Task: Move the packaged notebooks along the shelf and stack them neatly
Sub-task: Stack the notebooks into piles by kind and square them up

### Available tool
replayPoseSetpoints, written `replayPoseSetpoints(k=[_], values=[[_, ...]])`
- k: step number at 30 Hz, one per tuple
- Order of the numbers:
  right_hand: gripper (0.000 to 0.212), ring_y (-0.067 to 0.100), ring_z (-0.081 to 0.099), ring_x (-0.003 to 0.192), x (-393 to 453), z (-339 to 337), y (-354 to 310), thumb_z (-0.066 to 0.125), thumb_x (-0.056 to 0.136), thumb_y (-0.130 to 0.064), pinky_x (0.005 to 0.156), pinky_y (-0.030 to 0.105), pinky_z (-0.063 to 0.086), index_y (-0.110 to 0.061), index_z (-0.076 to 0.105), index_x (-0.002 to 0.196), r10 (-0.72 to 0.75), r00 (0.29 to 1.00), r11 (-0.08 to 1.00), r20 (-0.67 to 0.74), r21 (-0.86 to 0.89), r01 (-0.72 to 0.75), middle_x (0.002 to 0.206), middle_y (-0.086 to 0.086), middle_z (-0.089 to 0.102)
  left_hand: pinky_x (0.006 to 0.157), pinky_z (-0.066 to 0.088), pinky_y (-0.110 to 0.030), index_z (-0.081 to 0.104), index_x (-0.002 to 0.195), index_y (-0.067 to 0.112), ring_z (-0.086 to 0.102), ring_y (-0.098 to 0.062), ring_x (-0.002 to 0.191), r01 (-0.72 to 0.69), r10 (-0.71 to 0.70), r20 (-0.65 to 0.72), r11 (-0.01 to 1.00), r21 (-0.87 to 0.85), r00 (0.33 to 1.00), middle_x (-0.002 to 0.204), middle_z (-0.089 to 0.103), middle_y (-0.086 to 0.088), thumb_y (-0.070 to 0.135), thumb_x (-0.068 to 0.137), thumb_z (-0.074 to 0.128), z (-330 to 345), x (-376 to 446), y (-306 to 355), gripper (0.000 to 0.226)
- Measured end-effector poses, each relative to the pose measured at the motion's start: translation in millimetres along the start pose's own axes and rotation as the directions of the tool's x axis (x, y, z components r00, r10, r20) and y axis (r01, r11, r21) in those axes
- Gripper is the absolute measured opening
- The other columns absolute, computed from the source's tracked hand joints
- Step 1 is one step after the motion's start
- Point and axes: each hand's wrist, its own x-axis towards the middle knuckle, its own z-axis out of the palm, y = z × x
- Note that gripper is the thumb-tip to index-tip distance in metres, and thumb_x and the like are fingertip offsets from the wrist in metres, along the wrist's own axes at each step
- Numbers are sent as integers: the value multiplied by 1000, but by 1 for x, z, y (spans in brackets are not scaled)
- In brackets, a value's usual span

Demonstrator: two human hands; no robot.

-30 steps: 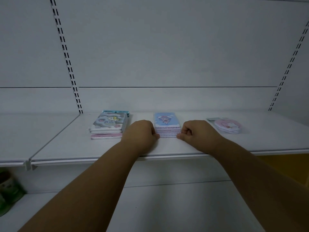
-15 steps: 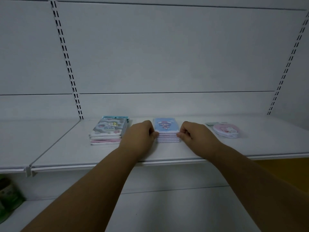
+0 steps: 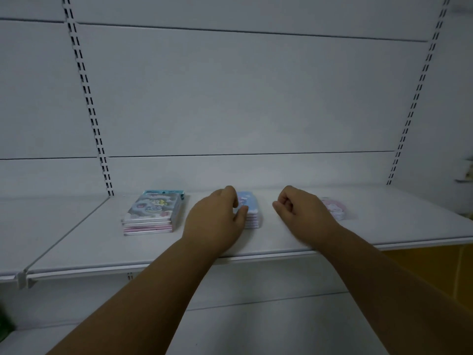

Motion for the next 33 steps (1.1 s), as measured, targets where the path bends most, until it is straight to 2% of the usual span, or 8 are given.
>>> replayPoseSetpoints(k=[3, 8, 11, 14, 18, 23, 27, 33], values=[[8, 5, 50, 68, 4, -31, 29, 58, 89, -30, 61, 23, 40, -23, 57, 86, 12, 1000, 999, -21, -34, -13, 74, -10, 55, 60, 40, -26, 49, 88, 25, 49, -10, 68, -111, 117, 61, 990, -92, 991, 80, 51, 10, 42, 89, 57, 10, 6, 38, 19], [8, 5, 52, 72, 5, -80, 101, 67, 84, -28, 60, 16, 34, -23, 64, 90, 65, 997, 995, 37, -82, -62, 81, -11, 59, 64, 40, -23, 56, 97, 25, 48, -6, 69, -112, 175, 264, 965, -239, 948, 93, 61, 6, 39, 87, 63, 47, 26, 95, 19], [21, 0, 52, 74, 1, -91, 138, 70, 82, -38, 60, 16, 35, -28, 63, 99, 98, 981, 992, 164, -92, -84, 90, -10, 61, 75, 46, -27, 57, 113, 22, 56, -12, 84, -34, 106, 313, 973, -229, 944, 106, 64, 1, 41, 85, 65, 74, 40, 122, 35], [33, 1, 54, 79, -2, -88, 162, 69, 77, -52, 60, 16, 36, -35, 62, 105, 87, 958, 996, 272, -47, -77, 98, -14, 61, 86, 46, -33, 54, 123, 18, 59, -24, 103, 35, -13, 325, 998, -60, 946, 117, 64, -6, 46, 84, 64, 97, 50, 134, 49], [32, 0, 53, 78, -3, -78, 176, 70, 76, -50, 58, 13, 33, -35, 63, 103, 32, 975, 999, 220, 0, -32, 97, -14, 60, 88, 49, -35, 60, 121, 23, 59, -23, 101, 96, -97, 315, 995, 18, 944, 113, 67, -3, 43, 84, 61, 112, 52, 138, 42], [34, 6, 54, 79, -6, -73, 179, 71, 76, -50, 62, 20, 40, -31, 63, 103, 63, 974, 997, 218, 20, -69, 91, -8, 61, 80, 47, -26, 63, 116, 26, 59, -14, 92, 133, -114, 287, 990, -47, 951, 102, 69, 4, 31, 85, 64, 115, 50, 144, 31], [34, 9, 55, 80, -5, -76, 177, 69, 79, -47, 65, 24, 41, -30, 64, 108, 46, 969, 999, 243, -14, -44, 90, -6, 62, 77, 49, -25, 67, 109, 25, 60, -11, 86, 169, -138, 289, 982, -85, 947, 93, 70, 6, 22, 84, 64, 114, 52, 148, 26], [37, 11, 52, 78, -8, -76, 177, 63, 87, -39, 71, 25, 36, -24, 65, 120, -2, 974, 994, 227, -106, 27, 84, -6, 58, 80, 52, -27, 71, 105, 24, 61, -11, 84, 161, -126, 284, 982, -102, 951, 96, 71, 4, 29, 83, 70, 113, 51, 149, 23]])
